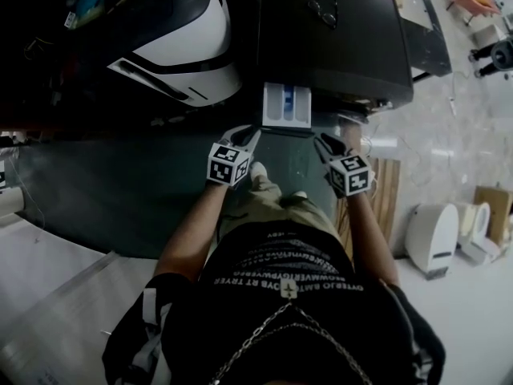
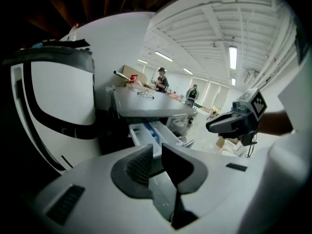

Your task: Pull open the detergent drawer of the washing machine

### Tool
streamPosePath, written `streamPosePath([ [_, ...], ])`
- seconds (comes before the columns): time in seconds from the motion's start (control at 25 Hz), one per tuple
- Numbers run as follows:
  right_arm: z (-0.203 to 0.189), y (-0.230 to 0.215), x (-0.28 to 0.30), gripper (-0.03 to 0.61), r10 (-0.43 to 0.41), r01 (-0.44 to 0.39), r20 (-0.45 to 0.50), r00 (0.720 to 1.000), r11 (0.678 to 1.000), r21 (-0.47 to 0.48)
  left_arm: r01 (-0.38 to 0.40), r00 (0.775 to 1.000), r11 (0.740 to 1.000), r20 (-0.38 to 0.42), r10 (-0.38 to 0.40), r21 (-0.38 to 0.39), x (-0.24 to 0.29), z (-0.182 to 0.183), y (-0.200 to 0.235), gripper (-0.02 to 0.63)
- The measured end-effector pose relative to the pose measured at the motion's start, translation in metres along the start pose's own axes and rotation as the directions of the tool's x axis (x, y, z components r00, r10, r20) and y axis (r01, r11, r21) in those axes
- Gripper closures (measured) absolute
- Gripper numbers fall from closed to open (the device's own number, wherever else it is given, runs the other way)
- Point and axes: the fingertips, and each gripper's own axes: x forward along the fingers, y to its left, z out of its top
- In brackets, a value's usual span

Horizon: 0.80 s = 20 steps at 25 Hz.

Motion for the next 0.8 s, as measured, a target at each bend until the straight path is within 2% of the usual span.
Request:
streamPosePath([
  [0.16, 0.04, 0.009, -0.038, 0.565, 0.0, 0.007, 0.092, 0.996, 0.997, -0.077, 0.001, 0.991, 1.0, 0.132, -0.003, 0.021, -0.032, 0.043, -0.024, 0.609],
  [0.44, 0.112, 0.026, -0.095, 0.575, 0.024, 0.017, 0.257, 0.966, 0.987, -0.157, -0.036, 0.952, 0.997, 0.305, 0.013, 0.07, -0.081, 0.123, -0.059, 0.61],
  [0.64, 0.148, 0.044, -0.132, 0.577, 0.059, 0.008, 0.311, 0.949, 0.978, -0.208, -0.04, 0.923, 0.991, 0.385, -0.013, 0.127, -0.11, 0.169, -0.088, 0.61],
  [0.8, 0.169, 0.051, -0.156, 0.576, 0.075, 0.001, 0.352, 0.933, 0.978, -0.211, -0.067, 0.91, 0.984, 0.414, -0.008, 0.165, -0.128, 0.188, -0.103, 0.61],
])
